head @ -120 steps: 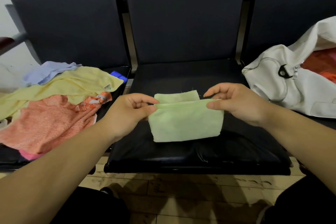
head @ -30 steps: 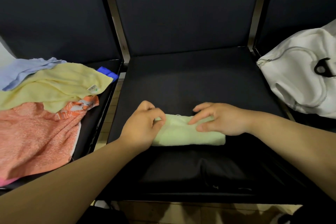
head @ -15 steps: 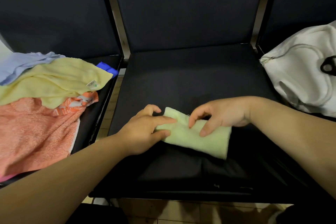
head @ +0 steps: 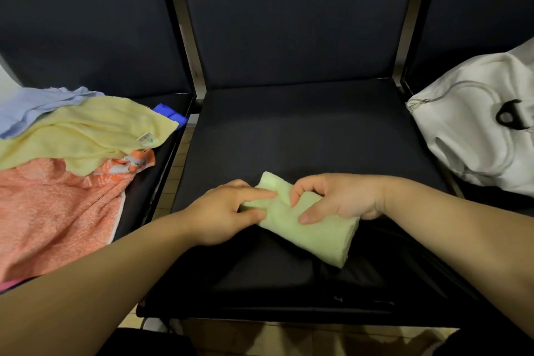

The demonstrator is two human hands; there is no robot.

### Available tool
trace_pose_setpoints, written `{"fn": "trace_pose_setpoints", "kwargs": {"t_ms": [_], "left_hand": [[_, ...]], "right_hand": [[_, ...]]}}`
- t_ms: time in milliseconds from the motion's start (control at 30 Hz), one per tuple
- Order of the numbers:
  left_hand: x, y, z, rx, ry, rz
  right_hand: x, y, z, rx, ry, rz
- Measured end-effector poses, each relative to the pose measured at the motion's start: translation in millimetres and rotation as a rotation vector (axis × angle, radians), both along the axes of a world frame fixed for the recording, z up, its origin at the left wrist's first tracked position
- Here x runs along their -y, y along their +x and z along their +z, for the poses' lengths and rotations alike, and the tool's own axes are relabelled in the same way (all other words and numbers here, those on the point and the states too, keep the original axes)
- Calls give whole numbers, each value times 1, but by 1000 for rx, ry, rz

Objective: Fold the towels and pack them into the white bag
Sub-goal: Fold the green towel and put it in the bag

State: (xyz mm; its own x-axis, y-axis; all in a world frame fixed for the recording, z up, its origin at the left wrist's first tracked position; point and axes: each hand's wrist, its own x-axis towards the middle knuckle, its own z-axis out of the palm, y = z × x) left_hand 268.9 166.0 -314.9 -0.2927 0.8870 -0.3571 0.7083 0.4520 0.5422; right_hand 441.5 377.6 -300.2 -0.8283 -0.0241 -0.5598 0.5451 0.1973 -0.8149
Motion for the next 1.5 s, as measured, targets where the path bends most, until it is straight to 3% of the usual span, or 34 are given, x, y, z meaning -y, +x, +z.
{"fn": "trace_pose_setpoints", "kwargs": {"t_ms": [233, 300, 400, 633, 767, 900, 1100, 1300, 1400, 1500], "left_hand": [[-52, 37, 44, 469, 266, 173], [-86, 53, 65, 510, 354, 164], [-149, 80, 103, 421, 436, 70], [-281, 168, 159, 184, 552, -164], [-349, 206, 169, 11, 527, -297], [-403, 216, 165, -235, 443, -322], [-437, 212, 154, -145, 407, -322], [-437, 214, 152, 6, 516, -286], [-442, 215, 151, -65, 493, -280], [-450, 216, 154, -226, 322, -340]], "right_hand": [[-29, 40, 59, -229, 84, -180], [-47, 63, 84, -278, 133, -238], [-79, 107, 121, -342, 301, -325], [-163, 218, 154, -473, 387, -632], [-214, 270, 147, -469, 450, -765], [-259, 301, 130, -484, 367, -902], [-293, 312, 104, -346, 77, -1001], [-307, 314, 82, -357, 40, -1070], [-313, 312, 70, -327, 142, -1096], [-317, 304, 67, -349, 172, -1087]]}}
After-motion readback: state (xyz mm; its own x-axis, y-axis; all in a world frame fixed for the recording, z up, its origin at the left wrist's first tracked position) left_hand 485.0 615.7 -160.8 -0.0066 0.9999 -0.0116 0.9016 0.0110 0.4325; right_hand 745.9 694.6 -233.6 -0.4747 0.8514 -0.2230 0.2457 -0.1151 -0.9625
